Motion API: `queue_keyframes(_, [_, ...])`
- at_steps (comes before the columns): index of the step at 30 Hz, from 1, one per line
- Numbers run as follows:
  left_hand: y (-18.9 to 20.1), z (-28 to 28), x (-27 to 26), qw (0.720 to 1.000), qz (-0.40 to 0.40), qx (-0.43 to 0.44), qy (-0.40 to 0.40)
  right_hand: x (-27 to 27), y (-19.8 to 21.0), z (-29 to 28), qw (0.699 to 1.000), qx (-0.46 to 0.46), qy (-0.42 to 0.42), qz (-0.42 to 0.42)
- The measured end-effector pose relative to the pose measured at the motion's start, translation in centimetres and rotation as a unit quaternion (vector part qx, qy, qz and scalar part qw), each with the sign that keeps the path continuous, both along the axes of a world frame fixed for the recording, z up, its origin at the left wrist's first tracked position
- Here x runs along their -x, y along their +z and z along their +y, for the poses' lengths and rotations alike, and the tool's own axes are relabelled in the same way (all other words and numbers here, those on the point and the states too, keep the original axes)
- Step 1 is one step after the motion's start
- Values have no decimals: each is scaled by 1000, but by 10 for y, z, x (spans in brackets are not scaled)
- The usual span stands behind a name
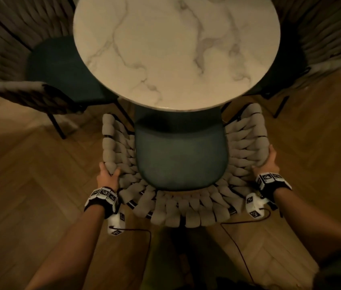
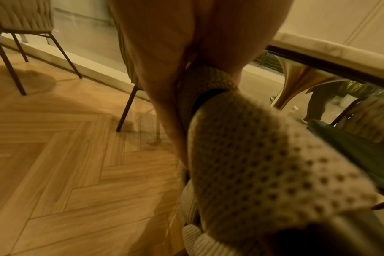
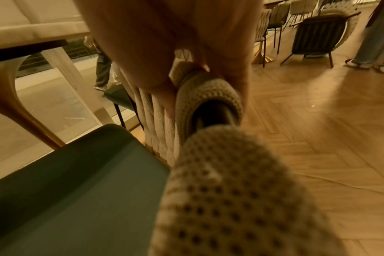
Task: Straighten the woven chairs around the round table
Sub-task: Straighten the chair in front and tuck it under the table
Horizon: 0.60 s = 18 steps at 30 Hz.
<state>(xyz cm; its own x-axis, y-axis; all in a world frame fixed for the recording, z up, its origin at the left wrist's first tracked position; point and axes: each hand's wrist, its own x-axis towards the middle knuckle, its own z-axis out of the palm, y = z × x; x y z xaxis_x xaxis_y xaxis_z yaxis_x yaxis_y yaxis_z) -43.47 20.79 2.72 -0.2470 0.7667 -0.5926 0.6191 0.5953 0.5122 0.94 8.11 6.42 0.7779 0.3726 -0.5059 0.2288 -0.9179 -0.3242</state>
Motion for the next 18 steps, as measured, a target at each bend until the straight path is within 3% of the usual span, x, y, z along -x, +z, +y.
queue_keyframes(6, [-1,-15,-16,1000,-11,-4,9,-23,7,-2,999,6,26,18])
queue_keyframes(18, [1,-22,0,1000,13,-9,-23,-9,3,-32,999,-13,41,15])
